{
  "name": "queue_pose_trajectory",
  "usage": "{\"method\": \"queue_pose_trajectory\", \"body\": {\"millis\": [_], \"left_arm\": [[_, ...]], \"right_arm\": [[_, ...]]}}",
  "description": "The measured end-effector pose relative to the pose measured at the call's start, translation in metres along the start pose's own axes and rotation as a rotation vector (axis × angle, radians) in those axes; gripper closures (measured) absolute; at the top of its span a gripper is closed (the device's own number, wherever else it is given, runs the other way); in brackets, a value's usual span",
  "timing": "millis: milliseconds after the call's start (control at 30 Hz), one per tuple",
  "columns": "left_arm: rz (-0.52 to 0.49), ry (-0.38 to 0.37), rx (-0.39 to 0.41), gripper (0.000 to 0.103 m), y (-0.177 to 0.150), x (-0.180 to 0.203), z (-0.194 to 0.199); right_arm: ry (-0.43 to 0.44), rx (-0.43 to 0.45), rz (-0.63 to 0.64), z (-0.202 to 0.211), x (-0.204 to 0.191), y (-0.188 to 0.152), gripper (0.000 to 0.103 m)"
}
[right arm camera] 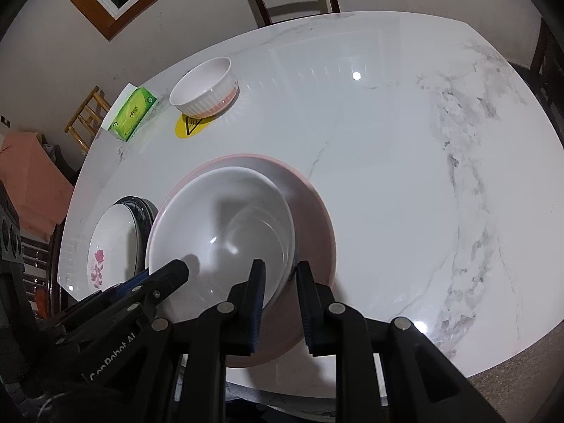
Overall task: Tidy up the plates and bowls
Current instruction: 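Lift the white bowl with the left gripper and lower it into the pink bowl, then open the left gripper and withdraw it from the nested bowls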
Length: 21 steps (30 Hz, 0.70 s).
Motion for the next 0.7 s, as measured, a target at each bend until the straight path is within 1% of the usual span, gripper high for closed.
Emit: {"method": "queue_pose_trajectory", "body": {"millis": [200, 367, 700], "left_arm": [[0.001, 0.002, -0.002, 0.09, 0.0008, 0.0001, 0.0], [0.002, -0.008, -0.003, 0.086, 0.0021, -0.001, 0.0006], [0.004, -0.022, 0.006, 0.086, 0.0033, -0.0024, 0.0027]], "right_arm": [[-0.016, -0.003, 0.009, -0.0011, -0.0022, 0.0016, 0.083], [-0.018, -0.008, 0.015, -0.0015, -0.0033, 0.0022, 0.083], [-0.013, -0.015, 0.02, 0.0001, -0.0021, 0.0019, 0.083]]}}
Point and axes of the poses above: each gripper's, at about its wrist camera, not at the fingertips, and z roughly against the way its jaws point, x to its right, y to its top, the point moved 2 cm from there along -z, roughly the way its jaws point, and after that the axes turned 4 degrees about -x, right-handed, at the moved point
